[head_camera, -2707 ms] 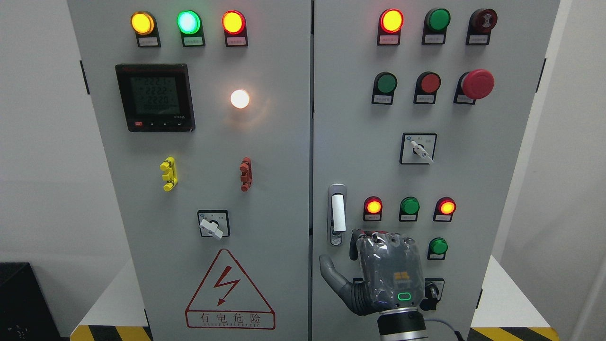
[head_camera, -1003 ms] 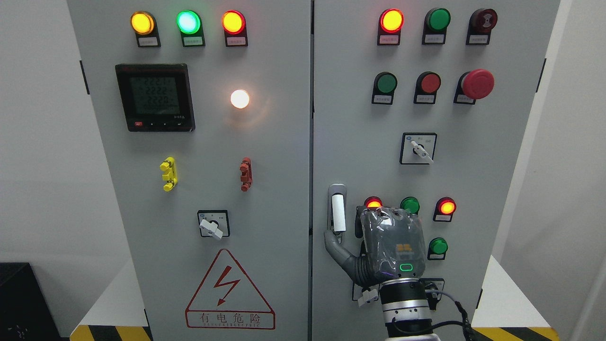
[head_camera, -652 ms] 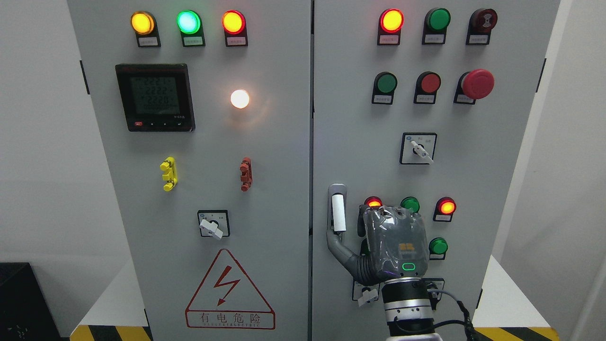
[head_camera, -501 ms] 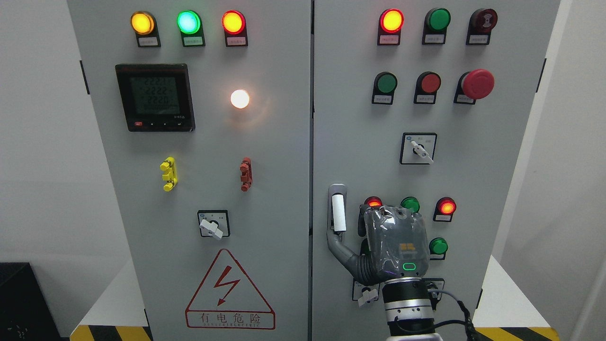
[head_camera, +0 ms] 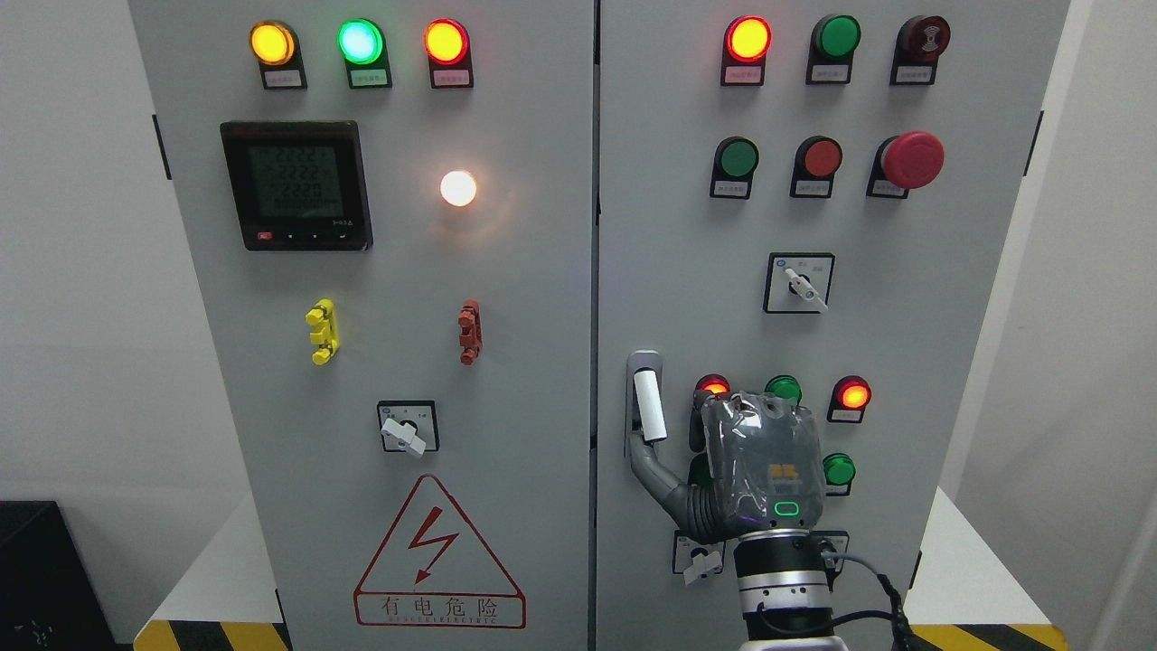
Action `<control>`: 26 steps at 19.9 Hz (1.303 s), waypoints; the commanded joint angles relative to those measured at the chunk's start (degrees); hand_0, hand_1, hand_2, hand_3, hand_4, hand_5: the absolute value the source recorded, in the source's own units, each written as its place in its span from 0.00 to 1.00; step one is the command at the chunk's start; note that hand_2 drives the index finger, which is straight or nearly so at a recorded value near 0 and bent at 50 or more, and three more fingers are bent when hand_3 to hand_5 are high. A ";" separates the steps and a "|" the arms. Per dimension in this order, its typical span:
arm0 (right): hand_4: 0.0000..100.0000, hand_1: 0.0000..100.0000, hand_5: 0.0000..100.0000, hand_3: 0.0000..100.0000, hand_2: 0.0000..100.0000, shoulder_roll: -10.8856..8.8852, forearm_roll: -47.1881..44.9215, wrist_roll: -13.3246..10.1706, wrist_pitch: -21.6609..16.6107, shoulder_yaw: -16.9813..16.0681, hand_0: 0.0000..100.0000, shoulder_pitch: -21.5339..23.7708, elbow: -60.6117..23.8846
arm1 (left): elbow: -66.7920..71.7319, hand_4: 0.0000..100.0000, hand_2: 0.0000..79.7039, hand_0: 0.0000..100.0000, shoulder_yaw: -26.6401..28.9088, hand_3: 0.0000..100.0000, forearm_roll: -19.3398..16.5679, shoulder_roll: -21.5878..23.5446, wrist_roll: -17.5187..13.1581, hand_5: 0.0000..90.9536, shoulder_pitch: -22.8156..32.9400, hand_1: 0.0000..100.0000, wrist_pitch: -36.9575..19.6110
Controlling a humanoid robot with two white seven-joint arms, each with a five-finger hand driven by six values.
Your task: Release door handle
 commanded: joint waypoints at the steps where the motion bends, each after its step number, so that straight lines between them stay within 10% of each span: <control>1: 1.00 0.32 0.96 1.00 0.80 0.05 -0.04 -0.20 0.06 -0.71 0.31 0.15 -0.64 | -0.97 0.01 0.03 0.00 -1.14 0.09 0.00 0.00 -0.04 0.00 0.00 0.00 -0.02; 26: 1.00 0.38 0.96 1.00 0.80 0.14 0.05 -0.38 0.15 -2.20 0.29 0.50 -1.78 | -0.97 0.01 0.03 0.00 -1.14 0.08 0.00 0.00 -0.04 0.00 0.00 0.00 -0.02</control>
